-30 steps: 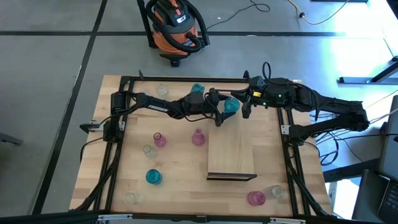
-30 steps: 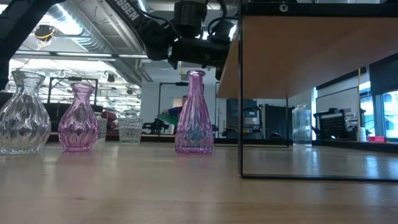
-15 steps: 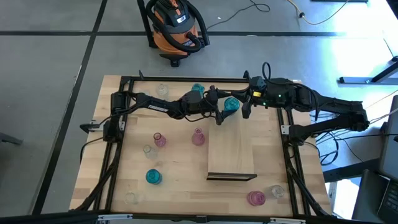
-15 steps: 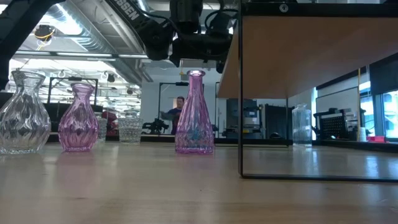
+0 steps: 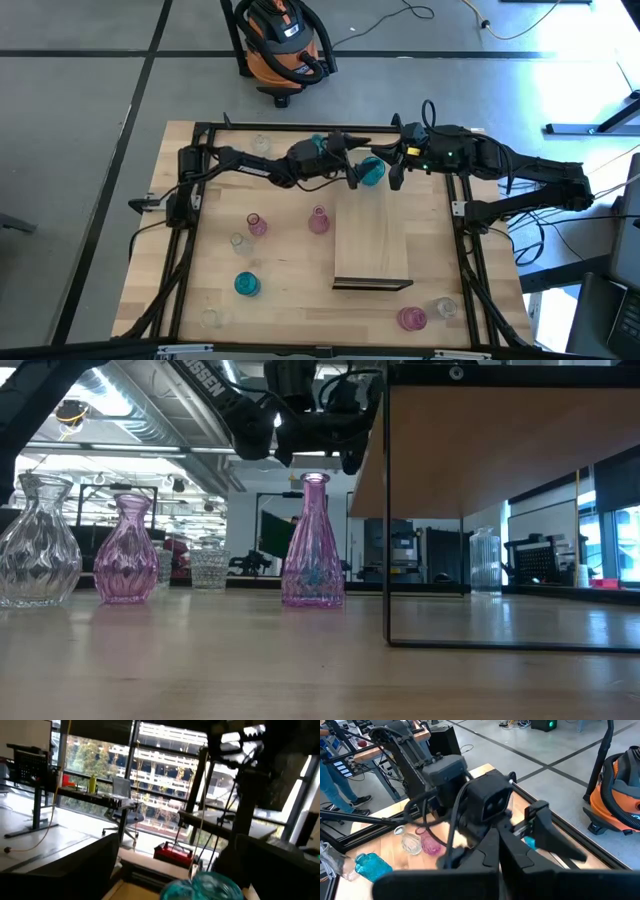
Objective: Sort vases onto shelf
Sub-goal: Put the blue vase on the shelf
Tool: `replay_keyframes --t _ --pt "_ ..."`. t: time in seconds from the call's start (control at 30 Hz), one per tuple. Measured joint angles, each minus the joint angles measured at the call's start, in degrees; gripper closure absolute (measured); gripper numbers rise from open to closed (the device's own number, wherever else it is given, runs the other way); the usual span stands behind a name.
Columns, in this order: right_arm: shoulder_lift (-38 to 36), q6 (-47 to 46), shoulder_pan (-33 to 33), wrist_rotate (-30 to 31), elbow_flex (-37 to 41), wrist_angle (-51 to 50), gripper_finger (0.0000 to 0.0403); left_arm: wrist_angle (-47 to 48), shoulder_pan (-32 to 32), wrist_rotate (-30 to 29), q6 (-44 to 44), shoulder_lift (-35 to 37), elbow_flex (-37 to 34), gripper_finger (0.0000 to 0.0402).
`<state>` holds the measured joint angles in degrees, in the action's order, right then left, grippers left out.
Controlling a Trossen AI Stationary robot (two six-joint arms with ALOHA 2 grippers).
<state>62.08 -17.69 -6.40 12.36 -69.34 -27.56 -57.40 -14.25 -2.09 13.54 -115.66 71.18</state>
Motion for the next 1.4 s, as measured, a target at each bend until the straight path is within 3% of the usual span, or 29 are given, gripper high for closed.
replay_keyframes --t 0.13,0.33,0.4,0.53,0.7,0.9,1.0,1.23,1.4 --pt "0.0 0.0 -0.01 0.0 0.0 0.01 0.0402 -4.34 -1.09 2.87 5.92 0.3 0.0 0.0009" --pt "0.0 0.0 0.01 0.0 0.0 -0.01 0.0402 -6.79 -2.64 17.67 13.02 2.18 0.0 0.0009" --pt "0.0 0.0 0.01 0.0 0.0 0.0 0.0402 -8.67 -3.19 19.96 16.39 2.57 0.0 0.0009" --pt "0.0 0.0 0.0 0.0 0.0 0.14 0.0402 -16.51 -3.7 20.41 30.73 2.84 0.0 0.0009" --pt "0.0 0.0 0.01 -0.02 0.02 0.91 0.0402 -27.0 -3.85 17.43 54.84 2.89 0.0 0.0009" --pt "0.4 -1.88 -0.34 0.0 0.04 10.21 0.0402 -32.42 -5.14 17.1 77.91 2.99 0.01 0.0009" --pt "0.74 -6.52 -0.35 -0.83 0.02 13.43 0.0402 -32.31 -5.24 25.65 81.51 3.47 0.01 0.0009" --pt "0.76 -35.5 -0.36 -3.01 0.04 25.91 0.0402 -32.34 -1.57 44.19 83.52 8.9 0.26 0.0009" --pt "0.76 -37.12 -0.41 -1.68 0.04 26.32 0.0402 -24.75 -0.3 56.84 82.32 13.53 0.26 0.0009"
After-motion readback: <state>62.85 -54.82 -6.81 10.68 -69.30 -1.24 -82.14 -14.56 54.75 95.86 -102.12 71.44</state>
